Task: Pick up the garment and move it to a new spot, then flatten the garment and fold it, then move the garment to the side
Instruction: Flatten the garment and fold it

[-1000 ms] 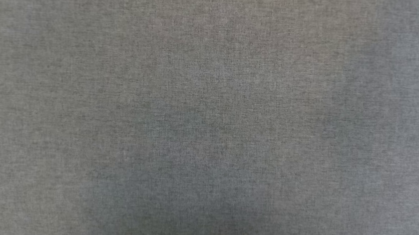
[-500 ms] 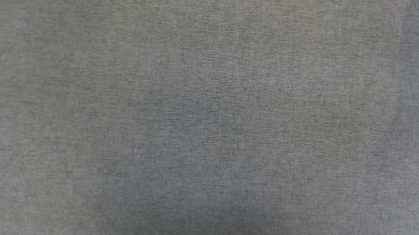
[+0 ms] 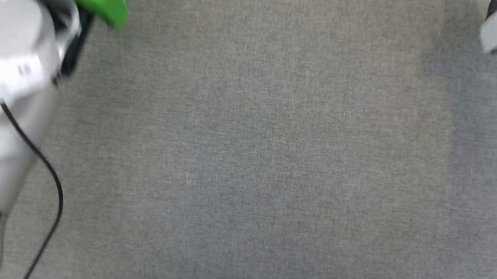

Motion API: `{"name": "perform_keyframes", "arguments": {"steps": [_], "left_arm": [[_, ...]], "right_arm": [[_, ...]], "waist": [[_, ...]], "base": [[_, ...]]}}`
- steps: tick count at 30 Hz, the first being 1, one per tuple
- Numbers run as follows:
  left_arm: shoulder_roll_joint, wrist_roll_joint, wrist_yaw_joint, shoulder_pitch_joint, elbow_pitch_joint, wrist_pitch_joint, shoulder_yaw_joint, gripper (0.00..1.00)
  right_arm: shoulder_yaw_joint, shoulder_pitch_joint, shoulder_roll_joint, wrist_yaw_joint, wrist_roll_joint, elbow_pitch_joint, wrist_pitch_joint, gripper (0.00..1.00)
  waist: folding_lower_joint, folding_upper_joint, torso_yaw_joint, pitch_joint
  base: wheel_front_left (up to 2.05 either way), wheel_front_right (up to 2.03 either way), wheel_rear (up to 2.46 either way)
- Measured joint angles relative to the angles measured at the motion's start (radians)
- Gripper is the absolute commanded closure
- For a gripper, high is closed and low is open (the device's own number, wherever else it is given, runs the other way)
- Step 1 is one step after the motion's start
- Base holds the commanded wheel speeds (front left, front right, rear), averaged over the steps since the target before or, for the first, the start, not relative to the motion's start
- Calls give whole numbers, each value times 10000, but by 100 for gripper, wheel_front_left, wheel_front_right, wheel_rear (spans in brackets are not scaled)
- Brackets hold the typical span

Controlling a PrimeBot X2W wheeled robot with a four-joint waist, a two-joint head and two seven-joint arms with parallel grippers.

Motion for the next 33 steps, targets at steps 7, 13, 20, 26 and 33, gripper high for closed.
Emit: {"name": "perform_keyframes", "arguments": {"steps": [7, 13, 20, 26, 33], "left_arm": [[410, -570, 748, 3557, -1396, 211, -54, 100], [966, -1095, 1331, 5779, -2612, 466, 184, 100], [1624, -1287, 1883, 7679, -3737, 767, 345, 100], [1799, -1407, 2102, 8693, -4445, 1137, 54, 100], [1942, -1310, 2109, 9347, -4847, 1544, -568, 100]], "right_arm": [[878, 2150, -460, 0, 1398, -832, 272, 100], [1277, 3488, -897, 0, 2380, -1361, 431, 100], [1528, 4618, -1172, 0, 3106, -1724, 410, 100], [1670, 5461, -1476, 0, 3689, -1965, 566, 100], [1877, 6598, -1988, 0, 4435, -2562, 1120, 100]], "waist": [[0, 0, 172, -1209], [-1, 0, 345, -2155], [-1, 0, 556, -3095], [0, 0, 735, -3702], [0, 0, 874, -4299]], "base": [[0, 0, 0], [0, 0, 0], [0, 0, 0], [0, 0, 0], [0, 0, 0]]}}
